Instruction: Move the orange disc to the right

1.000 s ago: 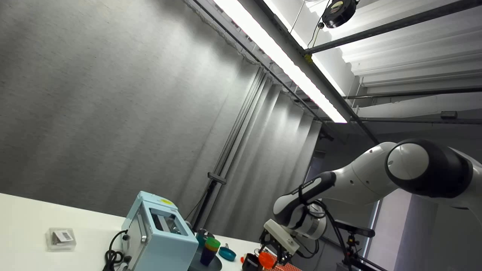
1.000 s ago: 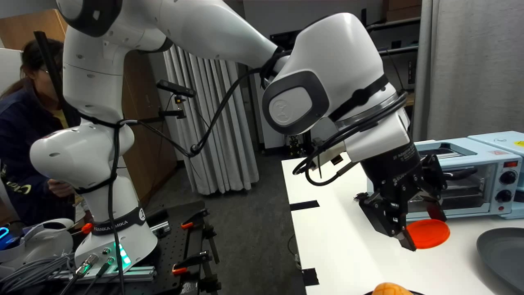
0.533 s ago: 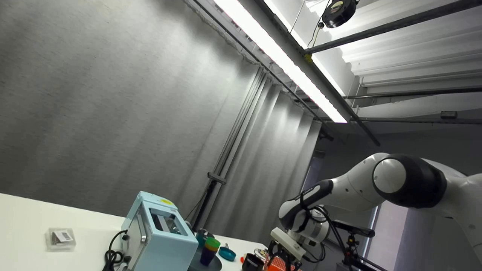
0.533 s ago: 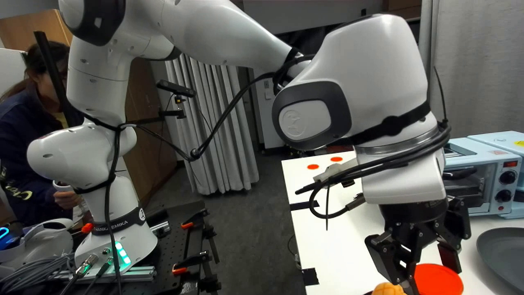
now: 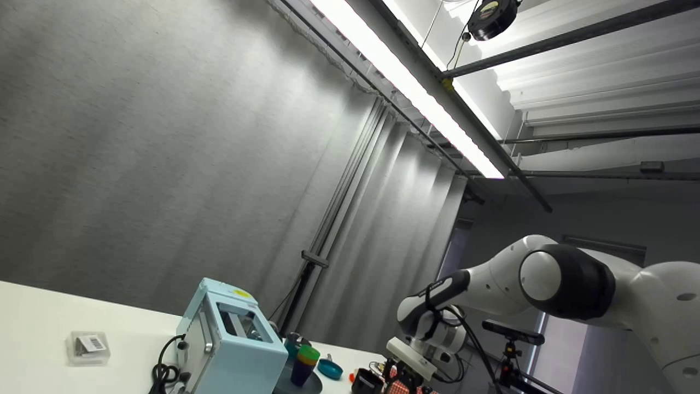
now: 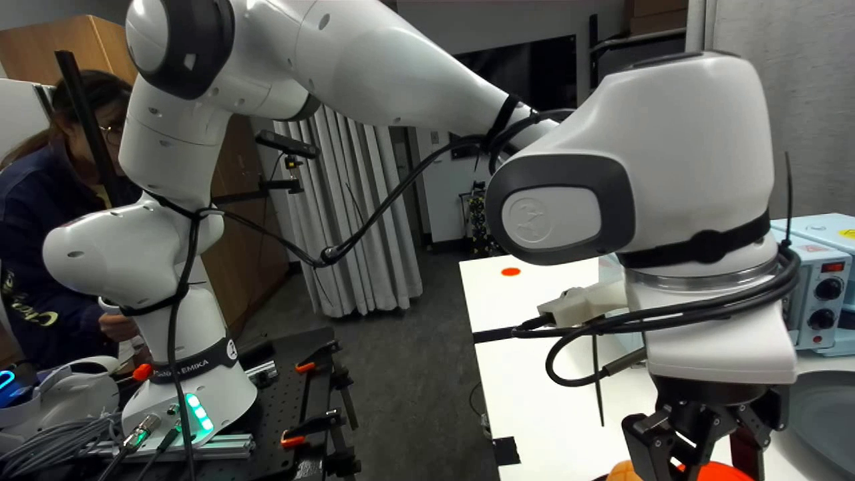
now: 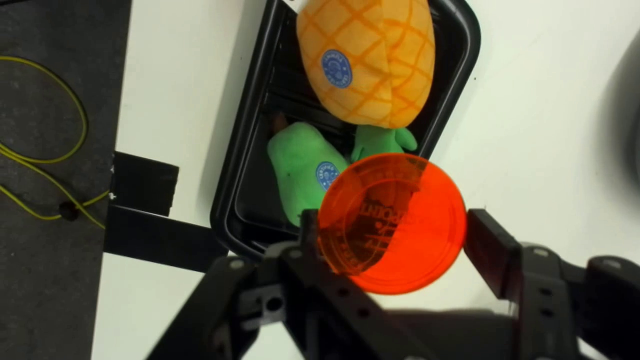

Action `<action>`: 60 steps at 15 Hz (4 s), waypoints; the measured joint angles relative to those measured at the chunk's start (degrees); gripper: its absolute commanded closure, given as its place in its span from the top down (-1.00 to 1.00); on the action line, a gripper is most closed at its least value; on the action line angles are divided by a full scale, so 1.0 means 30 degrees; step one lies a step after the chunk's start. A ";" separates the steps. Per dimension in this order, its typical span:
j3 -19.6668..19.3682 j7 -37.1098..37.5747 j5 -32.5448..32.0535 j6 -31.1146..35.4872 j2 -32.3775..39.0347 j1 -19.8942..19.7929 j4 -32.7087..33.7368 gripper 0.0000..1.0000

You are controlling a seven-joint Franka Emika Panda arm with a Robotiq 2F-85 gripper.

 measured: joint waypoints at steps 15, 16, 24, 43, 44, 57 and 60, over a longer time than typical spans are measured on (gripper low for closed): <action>0.0000 0.0050 0.0000 -0.1239 0.2110 -0.0463 0.2943 -0.03; 0.0000 0.0050 0.0000 -0.1248 0.2136 -0.0481 0.2996 0.52; 0.0000 0.0051 0.0000 -0.1530 0.2182 -0.0555 0.3255 1.00; -0.0726 -0.0100 -0.3347 0.0641 0.0077 0.1933 -0.0700 1.00; -0.0982 -0.0073 -0.3954 0.1347 -0.0187 0.2407 -0.1428 1.00; -0.8006 0.2899 -0.8470 1.1489 -0.1439 1.0094 -0.9327 1.00; -0.8161 0.2934 -0.8470 1.1544 -0.1442 1.0273 -0.9447 1.00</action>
